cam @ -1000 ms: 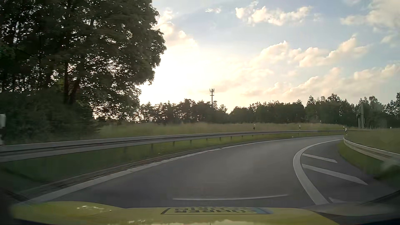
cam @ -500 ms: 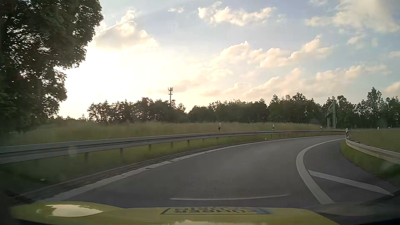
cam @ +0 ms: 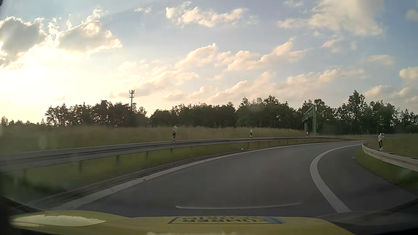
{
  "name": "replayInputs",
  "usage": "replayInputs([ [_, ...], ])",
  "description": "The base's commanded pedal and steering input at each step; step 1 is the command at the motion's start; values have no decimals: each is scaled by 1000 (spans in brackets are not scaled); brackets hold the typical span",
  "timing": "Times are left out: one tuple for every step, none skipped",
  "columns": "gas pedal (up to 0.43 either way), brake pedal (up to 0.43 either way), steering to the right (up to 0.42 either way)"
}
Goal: Follow the waypoints while adhering to traffic rules and regulations
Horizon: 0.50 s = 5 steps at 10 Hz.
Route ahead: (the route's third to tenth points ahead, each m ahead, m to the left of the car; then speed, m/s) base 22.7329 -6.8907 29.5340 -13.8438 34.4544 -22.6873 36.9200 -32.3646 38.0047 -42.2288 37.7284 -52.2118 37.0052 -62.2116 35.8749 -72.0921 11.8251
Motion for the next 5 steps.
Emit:
replayInputs([
  [130, 0, 146],
  [130, 0, 146],
  [130, 0, 145],
  [130, 0, 144],
  [130, 0, 144],
])
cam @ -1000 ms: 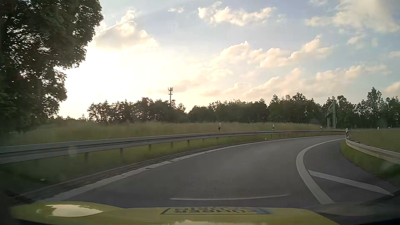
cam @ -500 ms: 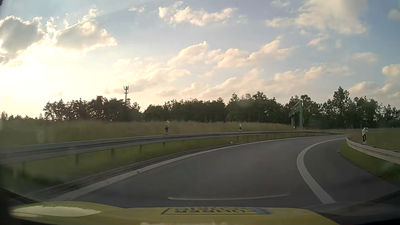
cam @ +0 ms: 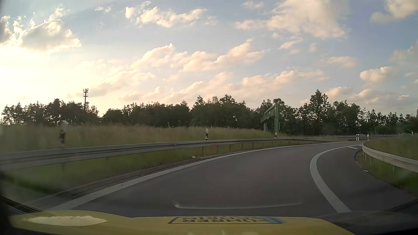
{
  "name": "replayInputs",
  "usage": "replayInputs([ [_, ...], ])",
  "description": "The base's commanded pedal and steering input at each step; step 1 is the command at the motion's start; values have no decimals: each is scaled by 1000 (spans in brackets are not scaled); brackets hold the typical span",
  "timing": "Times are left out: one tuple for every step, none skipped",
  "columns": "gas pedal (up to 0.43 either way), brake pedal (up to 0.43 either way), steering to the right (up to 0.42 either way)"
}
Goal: Follow the waypoints while adhering to traffic rules and regulations
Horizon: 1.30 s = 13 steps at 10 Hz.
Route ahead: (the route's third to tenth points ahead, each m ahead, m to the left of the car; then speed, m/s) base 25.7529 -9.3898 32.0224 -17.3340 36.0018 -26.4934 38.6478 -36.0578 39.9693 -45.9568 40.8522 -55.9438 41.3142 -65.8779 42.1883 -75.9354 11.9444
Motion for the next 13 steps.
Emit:
replayInputs([
  [130, 0, 144],
  [130, 0, 143],
  [130, 0, 140],
  [138, 0, 137],
  [138, 0, 135],
  [138, 0, 135],
  [138, 0, 135],
  [138, 0, 135],
  [138, 0, 135],
  [138, 0, 135],
  [138, 0, 135],
  [138, 0, 136],
  [130, 0, 139],
])
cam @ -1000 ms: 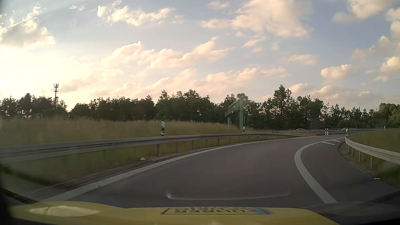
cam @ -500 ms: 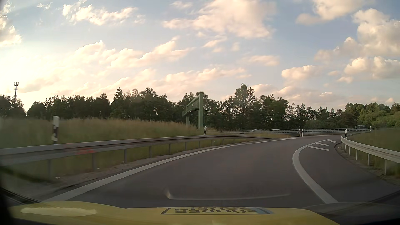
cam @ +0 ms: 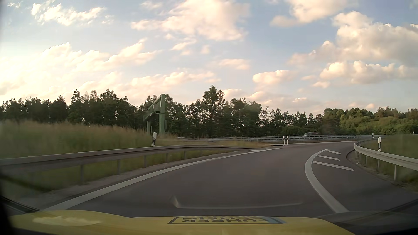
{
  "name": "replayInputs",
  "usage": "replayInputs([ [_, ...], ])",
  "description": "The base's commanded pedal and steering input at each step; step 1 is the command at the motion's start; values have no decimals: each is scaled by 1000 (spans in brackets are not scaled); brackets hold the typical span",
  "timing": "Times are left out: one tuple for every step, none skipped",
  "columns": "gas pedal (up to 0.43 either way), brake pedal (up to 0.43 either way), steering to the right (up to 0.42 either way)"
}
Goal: Follow the waypoints while adhering to traffic rules and regulations
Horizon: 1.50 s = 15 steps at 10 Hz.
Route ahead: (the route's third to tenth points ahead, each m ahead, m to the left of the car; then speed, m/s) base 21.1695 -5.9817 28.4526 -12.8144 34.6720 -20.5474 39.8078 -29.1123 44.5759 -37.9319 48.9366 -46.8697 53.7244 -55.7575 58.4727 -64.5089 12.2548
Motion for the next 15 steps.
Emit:
replayInputs([
  [118, 0, 140],
  [118, 0, 140],
  [118, 0, 141],
  [118, 0, 140],
  [118, 0, 140],
  [118, 0, 138],
  [118, 0, 138],
  [118, 0, 137],
  [118, 0, 137],
  [118, 0, 137],
  [118, 0, 137],
  [118, 0, 136],
  [118, 0, 136],
  [118, 0, 136],
  [118, 0, 136],
])
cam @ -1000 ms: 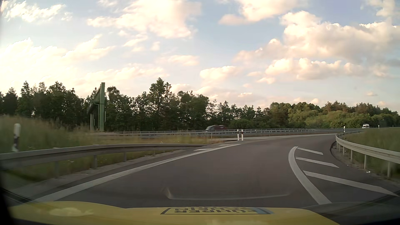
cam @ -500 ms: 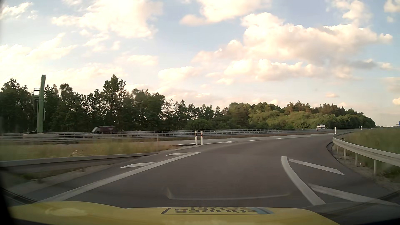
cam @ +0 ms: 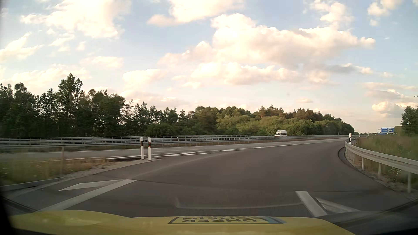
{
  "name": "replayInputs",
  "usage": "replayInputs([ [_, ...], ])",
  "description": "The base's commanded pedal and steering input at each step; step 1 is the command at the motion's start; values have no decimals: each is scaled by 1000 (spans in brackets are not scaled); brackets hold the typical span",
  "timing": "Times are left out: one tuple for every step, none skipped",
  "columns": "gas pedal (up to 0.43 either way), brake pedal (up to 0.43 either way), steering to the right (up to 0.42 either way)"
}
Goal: Follow the waypoints while adhering to traffic rules and regulations
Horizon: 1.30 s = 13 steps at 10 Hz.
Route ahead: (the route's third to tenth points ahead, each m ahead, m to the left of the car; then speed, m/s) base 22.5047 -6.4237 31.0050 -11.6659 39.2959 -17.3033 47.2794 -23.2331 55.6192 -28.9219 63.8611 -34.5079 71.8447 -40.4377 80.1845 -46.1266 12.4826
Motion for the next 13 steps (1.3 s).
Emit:
replayInputs([
  [130, 0, 135],
  [130, 0, 135],
  [138, 0, 134],
  [138, 0, 133],
  [138, 0, 131],
  [157, 0, 128],
  [157, 0, 128],
  [169, 0, 128],
  [177, 0, 127],
  [209, 0, 126],
  [220, 0, 124],
  [260, 0, 121],
  [268, 0, 118],
])
